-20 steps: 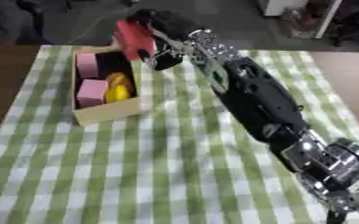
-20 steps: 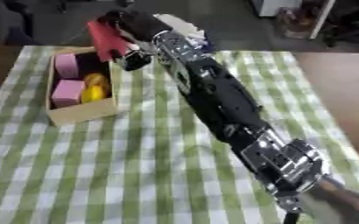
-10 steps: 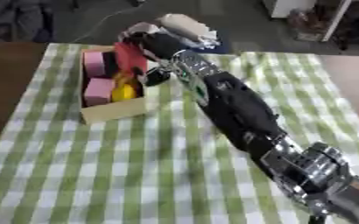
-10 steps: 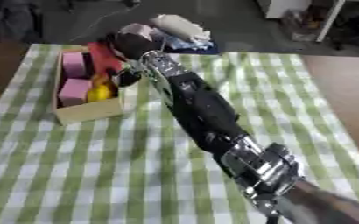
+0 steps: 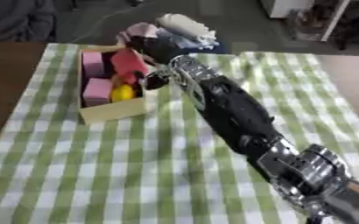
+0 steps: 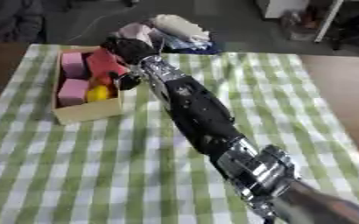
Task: Pick up objects on the table and place them in the box.
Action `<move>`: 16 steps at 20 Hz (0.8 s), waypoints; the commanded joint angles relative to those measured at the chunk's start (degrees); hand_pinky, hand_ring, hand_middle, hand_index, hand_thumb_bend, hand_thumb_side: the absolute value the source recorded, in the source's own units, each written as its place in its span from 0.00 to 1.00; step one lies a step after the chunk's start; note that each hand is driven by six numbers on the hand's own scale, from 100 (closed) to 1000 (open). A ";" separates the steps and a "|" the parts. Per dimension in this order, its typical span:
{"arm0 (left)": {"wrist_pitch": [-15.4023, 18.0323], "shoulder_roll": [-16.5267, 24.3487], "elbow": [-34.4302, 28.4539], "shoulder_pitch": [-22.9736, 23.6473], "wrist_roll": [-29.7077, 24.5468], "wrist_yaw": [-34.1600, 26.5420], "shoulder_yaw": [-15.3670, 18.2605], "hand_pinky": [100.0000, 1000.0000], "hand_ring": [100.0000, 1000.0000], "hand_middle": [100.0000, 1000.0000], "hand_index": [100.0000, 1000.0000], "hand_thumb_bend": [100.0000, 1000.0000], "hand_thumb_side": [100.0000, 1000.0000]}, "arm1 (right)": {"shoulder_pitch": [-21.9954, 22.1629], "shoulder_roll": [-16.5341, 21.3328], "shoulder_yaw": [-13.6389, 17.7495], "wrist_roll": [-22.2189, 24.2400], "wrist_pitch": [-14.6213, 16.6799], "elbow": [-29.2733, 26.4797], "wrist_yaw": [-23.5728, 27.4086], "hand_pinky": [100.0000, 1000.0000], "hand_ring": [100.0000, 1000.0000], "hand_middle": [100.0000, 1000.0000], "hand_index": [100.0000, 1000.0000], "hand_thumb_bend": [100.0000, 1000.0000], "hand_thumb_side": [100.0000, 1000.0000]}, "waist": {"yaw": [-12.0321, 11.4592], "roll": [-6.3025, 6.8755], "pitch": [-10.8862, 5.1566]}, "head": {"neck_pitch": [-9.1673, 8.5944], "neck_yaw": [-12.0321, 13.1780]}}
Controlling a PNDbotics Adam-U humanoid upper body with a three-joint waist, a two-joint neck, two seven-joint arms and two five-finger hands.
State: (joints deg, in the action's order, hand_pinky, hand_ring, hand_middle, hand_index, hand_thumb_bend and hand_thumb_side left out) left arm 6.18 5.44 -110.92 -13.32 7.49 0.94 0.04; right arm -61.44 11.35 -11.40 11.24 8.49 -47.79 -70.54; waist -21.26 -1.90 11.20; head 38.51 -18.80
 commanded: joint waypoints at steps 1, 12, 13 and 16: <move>0.12 0.34 -0.93 -0.58 -0.11 -0.22 -0.07 0.62 0.58 0.66 0.72 0.32 0.66 | -1.65 1.17 -0.29 3.66 1.66 -2.78 -0.39 0.94 0.98 1.00 1.00 0.00 0.22 | -0.02 -0.54 -0.94 | -0.70 0.17; 0.07 0.64 -0.98 -0.17 0.34 -0.25 0.21 0.62 0.58 0.66 0.72 0.33 0.66 | -2.15 3.32 -0.06 -3.30 -2.18 -9.45 4.09 0.90 0.93 1.00 1.00 0.00 0.11 | 1.00 -0.57 -1.05 | -0.69 1.23; 0.07 0.67 -0.98 -0.09 0.40 -0.21 0.27 0.61 0.58 0.66 0.72 0.33 0.66 | -2.13 3.64 -0.13 -4.59 -2.33 -10.11 4.42 0.89 0.92 1.00 1.00 0.00 0.11 | 1.22 -0.54 -1.05 | -0.68 1.40; 0.02 0.80 -0.94 0.17 0.61 -0.02 0.47 0.61 0.58 0.66 0.72 0.32 0.66 | -2.14 4.74 -0.42 -6.80 -2.55 -11.83 6.19 0.88 0.90 0.98 1.00 0.00 0.11 | 1.98 -0.49 -1.09 | -0.63 1.95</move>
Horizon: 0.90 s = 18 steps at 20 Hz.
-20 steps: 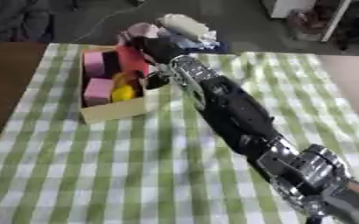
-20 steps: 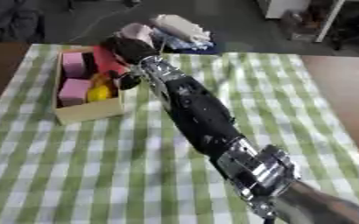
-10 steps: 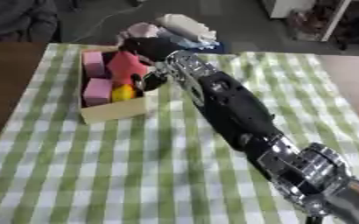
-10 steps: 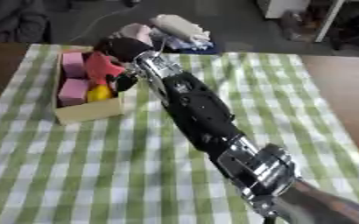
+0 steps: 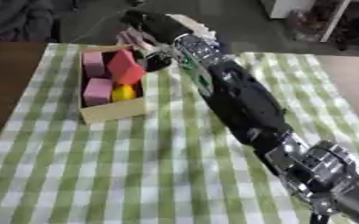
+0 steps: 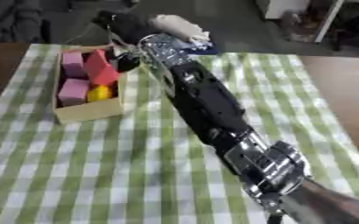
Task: Pick up objects on the table and place them in the box.
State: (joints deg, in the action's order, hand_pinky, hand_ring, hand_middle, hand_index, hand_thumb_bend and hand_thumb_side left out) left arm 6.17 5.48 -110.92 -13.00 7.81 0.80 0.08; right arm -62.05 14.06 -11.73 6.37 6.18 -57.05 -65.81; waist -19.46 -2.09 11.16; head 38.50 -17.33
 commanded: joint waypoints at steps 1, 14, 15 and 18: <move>0.01 0.80 -0.92 -0.05 0.37 0.20 0.51 0.61 0.58 0.66 0.72 0.32 0.66 | -1.50 2.43 -0.23 -2.20 -0.23 -3.20 2.50 0.87 0.90 0.98 1.00 0.00 0.11 | 0.45 -0.28 -1.07 | -0.60 0.66; -0.72 1.25 -0.31 2.07 2.57 2.37 2.29 0.61 0.58 0.66 0.72 0.29 0.67 | 7.34 12.05 -1.27 -3.31 -5.45 -24.94 28.35 0.76 0.75 0.80 0.96 0.00 0.27 | 7.07 0.09 -1.79 | 1.10 5.99; -0.82 1.26 -0.25 2.33 2.78 2.58 2.45 0.61 0.58 0.66 0.72 0.29 0.67 | 9.09 12.60 -0.93 -3.94 -6.04 -27.35 30.33 0.76 0.75 0.79 0.95 0.00 0.24 | 7.75 0.11 -1.86 | 1.38 6.58; -1.12 1.35 -0.07 3.15 3.35 3.11 2.77 0.61 0.58 0.66 0.72 0.28 0.68 | 14.91 13.75 0.32 -5.87 -7.60 -34.44 35.77 0.74 0.73 0.76 0.92 0.00 0.31 | 9.65 0.21 -2.21 | 2.57 8.27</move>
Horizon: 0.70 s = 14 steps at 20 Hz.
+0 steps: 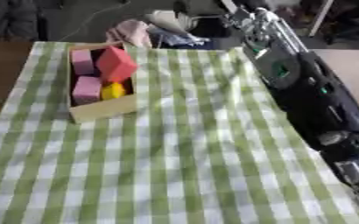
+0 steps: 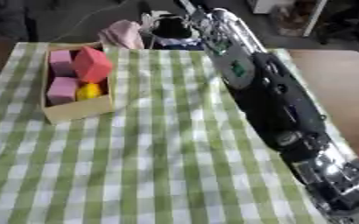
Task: Pick up objects on the table and place them in the box.
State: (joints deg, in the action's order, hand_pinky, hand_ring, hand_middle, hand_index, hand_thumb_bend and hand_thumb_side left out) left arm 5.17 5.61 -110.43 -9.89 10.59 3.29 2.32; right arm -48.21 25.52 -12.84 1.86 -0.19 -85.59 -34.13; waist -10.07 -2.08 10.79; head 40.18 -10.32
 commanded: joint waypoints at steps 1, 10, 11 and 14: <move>-0.26 1.23 -0.46 0.38 0.73 0.75 0.61 0.61 0.58 0.66 0.72 0.28 0.68 | 3.21 2.35 1.97 -2.02 -1.61 -7.97 5.56 0.73 0.73 0.76 0.91 0.00 0.33 | 0.92 0.24 -2.02 | 1.48 1.91; -1.61 1.05 0.76 3.23 2.28 2.29 1.23 0.61 0.58 0.67 0.72 0.25 0.70 | 20.91 0.13 6.75 -7.09 0.04 -20.20 15.54 0.68 0.65 0.65 0.81 0.00 0.39 | 7.34 0.30 -2.89 | 3.93 8.58; -1.81 0.98 0.91 3.55 2.32 2.33 1.12 0.61 0.58 0.67 0.72 0.25 0.71 | 22.54 -0.25 7.32 -7.56 0.49 -20.86 16.19 0.68 0.64 0.64 0.80 0.00 0.39 | 7.83 0.44 -2.85 | 3.94 9.20; -2.25 0.78 1.24 4.45 2.24 2.80 0.93 0.61 0.58 0.67 0.72 0.24 0.71 | 26.87 -1.50 8.71 -8.93 1.61 -22.02 17.31 0.66 0.62 0.61 0.76 0.00 0.40 | 8.67 0.96 -2.70 | 3.94 10.73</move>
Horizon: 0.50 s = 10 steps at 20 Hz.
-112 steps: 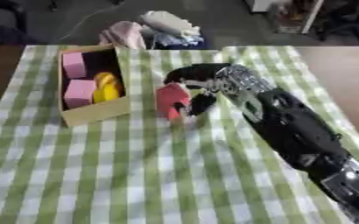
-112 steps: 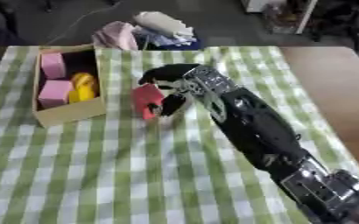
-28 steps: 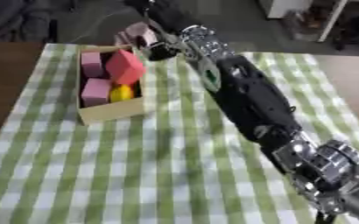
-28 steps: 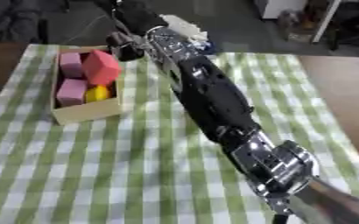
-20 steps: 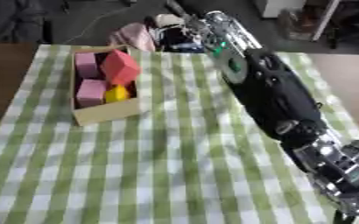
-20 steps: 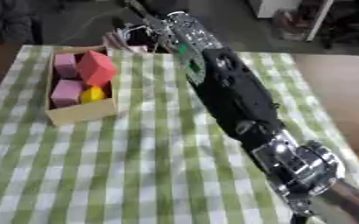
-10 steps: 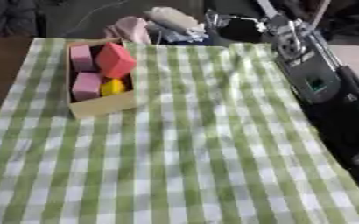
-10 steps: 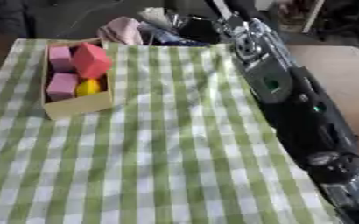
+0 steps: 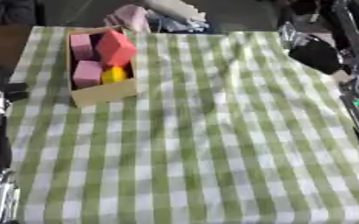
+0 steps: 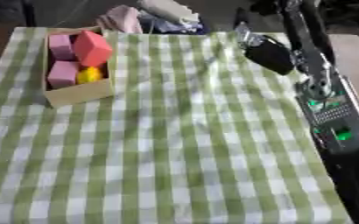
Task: Pick up objects on the table and place them in the box.
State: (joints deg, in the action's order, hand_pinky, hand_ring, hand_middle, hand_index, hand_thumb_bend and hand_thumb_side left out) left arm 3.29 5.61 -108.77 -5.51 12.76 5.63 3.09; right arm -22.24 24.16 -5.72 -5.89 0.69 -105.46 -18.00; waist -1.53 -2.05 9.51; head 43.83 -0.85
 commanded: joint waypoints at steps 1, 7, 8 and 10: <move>-0.49 0.67 -0.34 0.36 0.13 0.61 0.18 0.61 0.58 0.67 0.72 0.24 0.72 | 2.15 -0.63 1.90 -1.62 1.04 -2.40 1.38 0.66 0.62 0.61 0.74 0.00 0.40 | 0.33 1.12 -1.37 | 0.29 1.85; -1.04 0.25 -0.24 1.43 0.43 1.40 0.25 0.61 0.59 0.68 0.73 0.23 0.72 | 6.48 -2.79 2.21 -3.26 2.63 -3.08 2.31 0.65 0.60 0.59 0.71 0.00 0.40 | 1.14 1.78 -0.95 | 0.29 4.28; -1.07 0.23 -0.26 1.45 0.45 1.44 0.24 0.61 0.59 0.68 0.73 0.23 0.72 | 6.58 -2.84 2.20 -3.33 2.72 -3.06 2.34 0.65 0.60 0.59 0.71 0.00 0.40 | 1.15 1.79 -0.94 | 0.29 4.33; -1.24 0.02 -0.14 1.64 0.32 1.51 0.03 0.61 0.60 0.69 0.73 0.22 0.73 | 8.01 -4.24 2.24 -3.43 2.63 -2.13 3.09 0.65 0.61 0.60 0.78 0.00 0.39 | 1.79 2.36 -0.53 | 0.29 6.07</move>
State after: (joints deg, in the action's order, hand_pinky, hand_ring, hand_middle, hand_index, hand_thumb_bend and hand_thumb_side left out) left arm 2.21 5.46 -108.41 -3.56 13.05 6.74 3.06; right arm -13.93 19.88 -4.00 -8.97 3.28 -107.02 -15.52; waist 0.33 -0.57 9.56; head 43.83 4.42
